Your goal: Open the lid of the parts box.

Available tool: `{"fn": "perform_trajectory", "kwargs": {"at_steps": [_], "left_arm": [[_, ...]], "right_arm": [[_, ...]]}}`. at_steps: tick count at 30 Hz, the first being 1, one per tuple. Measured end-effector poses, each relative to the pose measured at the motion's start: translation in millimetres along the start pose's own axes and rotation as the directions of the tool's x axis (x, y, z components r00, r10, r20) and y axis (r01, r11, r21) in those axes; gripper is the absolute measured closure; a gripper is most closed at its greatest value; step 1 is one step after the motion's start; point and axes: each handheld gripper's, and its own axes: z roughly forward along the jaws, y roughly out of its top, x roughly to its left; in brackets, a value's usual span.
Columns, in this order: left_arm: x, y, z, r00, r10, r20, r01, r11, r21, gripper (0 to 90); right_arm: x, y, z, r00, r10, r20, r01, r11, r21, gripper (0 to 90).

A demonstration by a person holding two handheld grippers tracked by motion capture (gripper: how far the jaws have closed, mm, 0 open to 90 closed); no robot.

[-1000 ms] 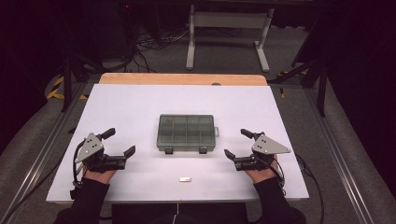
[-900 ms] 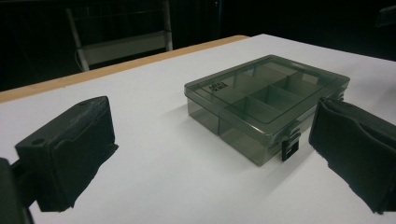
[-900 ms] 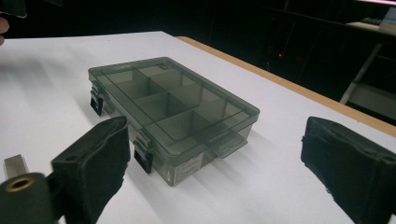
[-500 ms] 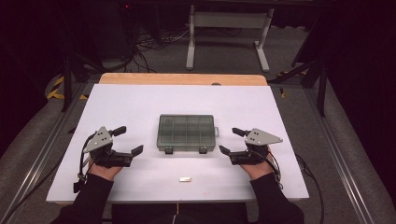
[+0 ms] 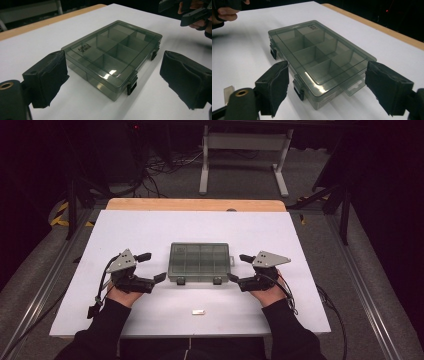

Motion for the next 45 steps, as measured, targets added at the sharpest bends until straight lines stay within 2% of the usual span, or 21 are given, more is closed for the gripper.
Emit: {"fn": "perform_trajectory", "kwargs": {"at_steps": [6,12,13,16,19,24,29,32,35,36,41,45], "left_arm": [[0.6,0.7,10.7,0.9997,0.025,0.006,-0.025,0.9966,0.078,10.9],[4.9,-1.1,17.5,0.9997,0.019,0.016,-0.021,0.9918,0.126,11.4],[5.2,-1.8,18.0,0.9998,0.007,0.021,-0.009,0.9905,0.137,11.3],[6.8,-2.8,18.9,0.9997,-0.008,0.025,0.004,0.9885,0.151,11.5],[6.8,-3.5,17.2,0.9994,-0.023,0.026,0.019,0.9888,0.148,15.4],[10.7,-7.7,19.9,0.9982,-0.051,0.034,0.044,0.9829,0.179,20.7],[13.8,-10.2,21.3,0.9975,-0.054,0.046,0.045,0.9810,0.189,24.5],[14.0,-12.9,23.6,0.9954,-0.074,0.060,0.061,0.9773,0.203,26.6],[13.5,-14.0,24.9,0.9946,-0.080,0.066,0.064,0.9752,0.212,29.3],[13.9,-14.0,25.0,0.9956,-0.068,0.064,0.053,0.9757,0.212,30.4],[14.1,-15.6,26.5,0.9957,-0.062,0.068,0.045,0.9729,0.227,34.8],[13.9,-17.2,27.7,0.9949,-0.069,0.074,0.049,0.9699,0.238,39.1]], "right_arm": [[0.0,0.1,5.9,0.9997,0.005,-0.023,-0.004,0.999,0.041,22.3],[1.4,-0.7,12.3,0.9994,-0.001,-0.034,0.004,0.996,0.092,24.7],[1.3,-1.4,13.4,0.9995,-0.001,-0.032,0.004,0.995,0.103,25.1],[0.0,-2.7,14.7,0.9993,0.012,-0.036,-0.008,0.993,0.117,25.8],[-1.3,-4.4,16.1,0.9990,0.024,-0.038,-0.019,0.990,0.140,27.6],[-3.7,-7.4,18.9,0.9978,0.050,-0.044,-0.042,0.983,0.178,32.8],[-3.7,-10.5,21.2,0.9975,0.053,-0.047,-0.042,0.978,0.202,36.4],[-3.1,-12.5,23.7,0.9968,0.058,-0.055,-0.044,0.974,0.223,40.1],[-2.8,-14.1,25.4,0.9967,0.057,-0.058,-0.041,0.971,0.237,42.4],[-2.8,-14.8,26.0,0.9967,0.058,-0.057,-0.042,0.969,0.242,43.2],[-2.8,-17.4,27.6,0.9967,0.058,-0.057,-0.042,0.965,0.259,45.2],[-2.4,-19.1,28.4,0.9964,0.058,-0.062,-0.039,0.962,0.269,47.3]]}}
